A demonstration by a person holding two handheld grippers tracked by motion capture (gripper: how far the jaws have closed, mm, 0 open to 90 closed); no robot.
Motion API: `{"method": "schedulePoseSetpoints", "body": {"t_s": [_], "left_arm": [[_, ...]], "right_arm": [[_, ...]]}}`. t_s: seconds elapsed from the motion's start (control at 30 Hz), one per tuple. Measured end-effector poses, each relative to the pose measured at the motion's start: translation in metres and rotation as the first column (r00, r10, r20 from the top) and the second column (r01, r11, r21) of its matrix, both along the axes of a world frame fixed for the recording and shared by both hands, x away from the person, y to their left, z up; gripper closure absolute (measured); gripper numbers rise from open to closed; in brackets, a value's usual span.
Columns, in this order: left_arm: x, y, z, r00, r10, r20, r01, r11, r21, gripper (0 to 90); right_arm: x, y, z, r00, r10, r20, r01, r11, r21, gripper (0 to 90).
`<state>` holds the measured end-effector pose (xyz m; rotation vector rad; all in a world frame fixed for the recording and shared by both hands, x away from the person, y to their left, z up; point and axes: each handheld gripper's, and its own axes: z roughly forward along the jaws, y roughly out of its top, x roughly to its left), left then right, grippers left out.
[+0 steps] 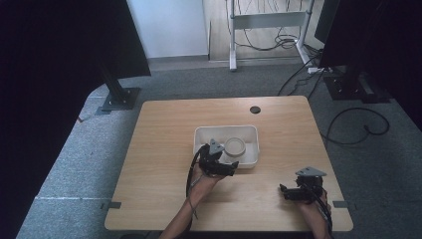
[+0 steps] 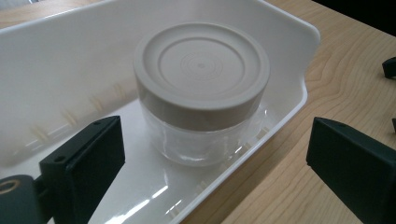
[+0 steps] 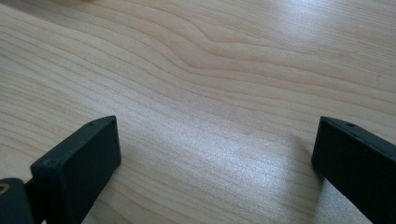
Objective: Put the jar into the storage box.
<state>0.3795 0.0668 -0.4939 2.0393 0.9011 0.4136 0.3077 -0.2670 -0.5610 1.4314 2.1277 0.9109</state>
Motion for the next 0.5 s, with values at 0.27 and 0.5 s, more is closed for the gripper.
{"method": "schedulePoseSetpoints", "body": {"t_s": [0.27, 0.5], "left_arm": [[-0.006, 0.006, 0.003, 0.9996, -0.027, 0.004, 0.027, 0.9996, -0.011, 4.2], [-0.012, 0.010, 0.003, 0.9989, -0.047, 0.004, 0.047, 0.9989, -0.011, 4.2]], "right_arm": [[0.000, 0.000, 0.000, 1.0000, 0.001, 0.000, -0.001, 1.000, 0.000, 0.8], [0.000, 0.000, 0.000, 1.0000, 0.001, 0.000, -0.001, 1.000, 0.000, 0.8]]}}
